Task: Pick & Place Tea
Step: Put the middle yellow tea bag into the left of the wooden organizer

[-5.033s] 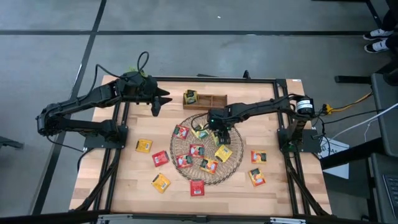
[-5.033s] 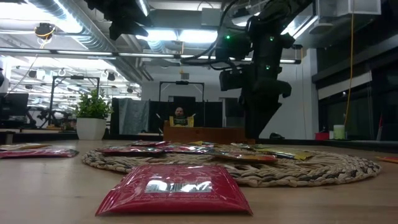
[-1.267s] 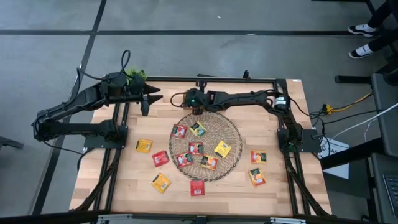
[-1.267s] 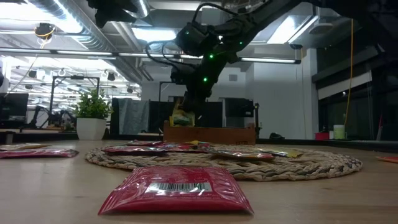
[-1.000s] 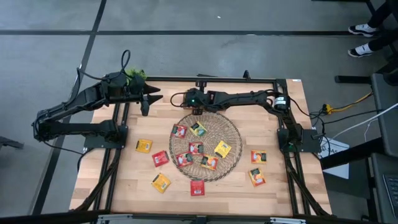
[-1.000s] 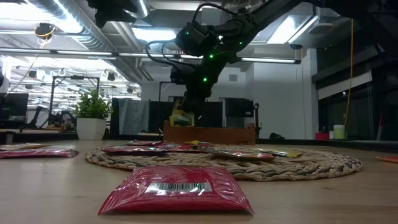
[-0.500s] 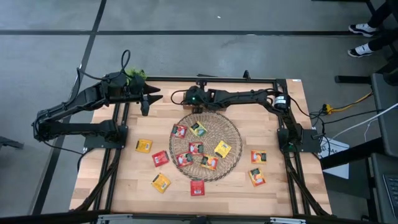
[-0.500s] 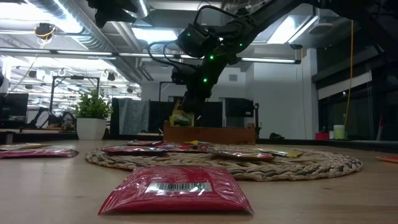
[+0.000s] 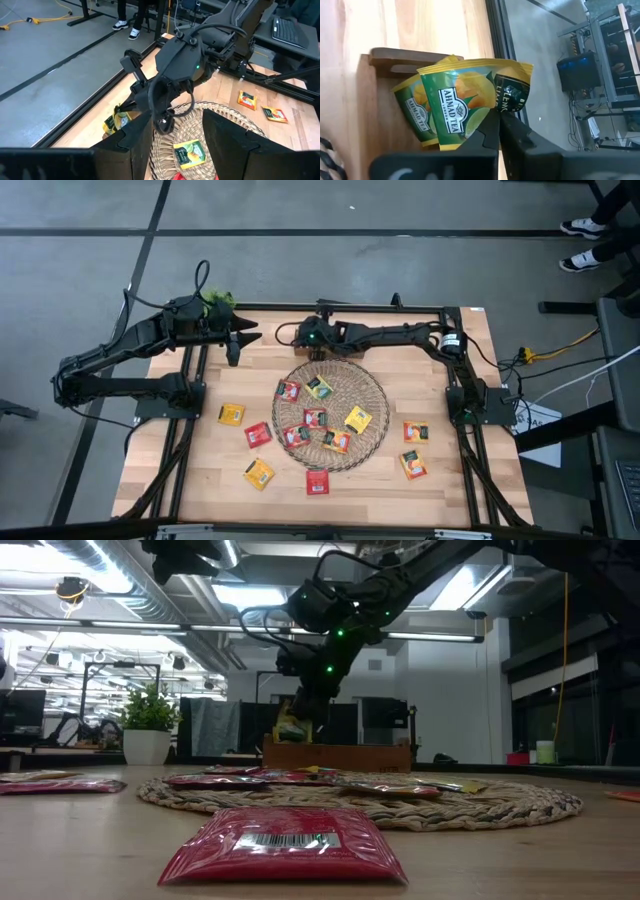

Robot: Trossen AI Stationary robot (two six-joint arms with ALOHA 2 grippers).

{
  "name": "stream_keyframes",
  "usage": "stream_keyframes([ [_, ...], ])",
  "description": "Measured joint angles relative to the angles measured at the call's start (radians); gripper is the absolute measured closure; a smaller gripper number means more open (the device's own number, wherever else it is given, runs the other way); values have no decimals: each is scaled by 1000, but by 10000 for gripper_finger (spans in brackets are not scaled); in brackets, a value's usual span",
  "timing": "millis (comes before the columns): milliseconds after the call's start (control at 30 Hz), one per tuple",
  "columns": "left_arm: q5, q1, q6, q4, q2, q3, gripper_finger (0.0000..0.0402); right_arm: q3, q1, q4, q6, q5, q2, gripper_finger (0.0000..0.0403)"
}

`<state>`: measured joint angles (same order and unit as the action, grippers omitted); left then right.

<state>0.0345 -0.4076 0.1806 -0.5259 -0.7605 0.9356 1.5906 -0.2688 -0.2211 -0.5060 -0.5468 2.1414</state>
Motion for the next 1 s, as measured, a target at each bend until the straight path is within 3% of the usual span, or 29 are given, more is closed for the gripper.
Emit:
stream_keyframes([
  [433, 2, 0, 17, 0, 0, 0, 233, 0, -11, 0, 3, 0, 0, 263],
  [867, 3, 0, 30, 0, 0, 0, 233, 0, -3, -12, 3, -1, -13, 250],
  [1000, 4, 0, 34, 0, 0, 0, 233, 42, 0, -91, 5, 35, -32, 250],
])
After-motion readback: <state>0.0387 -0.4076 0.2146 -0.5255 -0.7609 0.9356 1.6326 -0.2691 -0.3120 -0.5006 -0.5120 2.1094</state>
